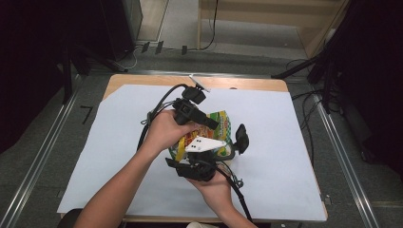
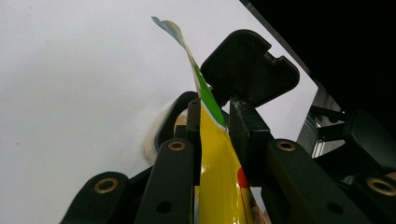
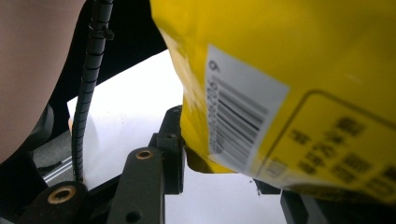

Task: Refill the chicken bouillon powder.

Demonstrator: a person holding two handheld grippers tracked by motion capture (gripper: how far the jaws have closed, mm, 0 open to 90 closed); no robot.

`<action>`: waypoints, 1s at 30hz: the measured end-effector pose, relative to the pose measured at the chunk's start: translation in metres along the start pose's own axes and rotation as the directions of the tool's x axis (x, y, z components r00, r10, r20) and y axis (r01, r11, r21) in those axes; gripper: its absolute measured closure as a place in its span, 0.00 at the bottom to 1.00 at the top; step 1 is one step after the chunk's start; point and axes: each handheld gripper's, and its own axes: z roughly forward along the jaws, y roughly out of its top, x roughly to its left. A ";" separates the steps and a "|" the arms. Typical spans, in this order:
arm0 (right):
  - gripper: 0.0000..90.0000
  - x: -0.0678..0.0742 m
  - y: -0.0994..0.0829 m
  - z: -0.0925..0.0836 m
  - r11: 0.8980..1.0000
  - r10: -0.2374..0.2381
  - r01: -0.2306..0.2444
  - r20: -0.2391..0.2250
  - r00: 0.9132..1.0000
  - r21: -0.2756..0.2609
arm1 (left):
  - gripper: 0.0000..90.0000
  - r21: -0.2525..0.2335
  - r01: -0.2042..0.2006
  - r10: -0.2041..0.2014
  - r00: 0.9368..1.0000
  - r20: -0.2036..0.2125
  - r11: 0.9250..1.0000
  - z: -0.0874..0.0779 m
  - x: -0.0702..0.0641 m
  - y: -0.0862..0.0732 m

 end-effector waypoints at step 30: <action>0.70 -0.001 0.002 -0.002 1.000 0.006 -0.006 -0.005 1.000 -0.013 | 0.87 0.012 -0.002 0.002 1.000 -0.009 1.000 0.000 -0.004 0.004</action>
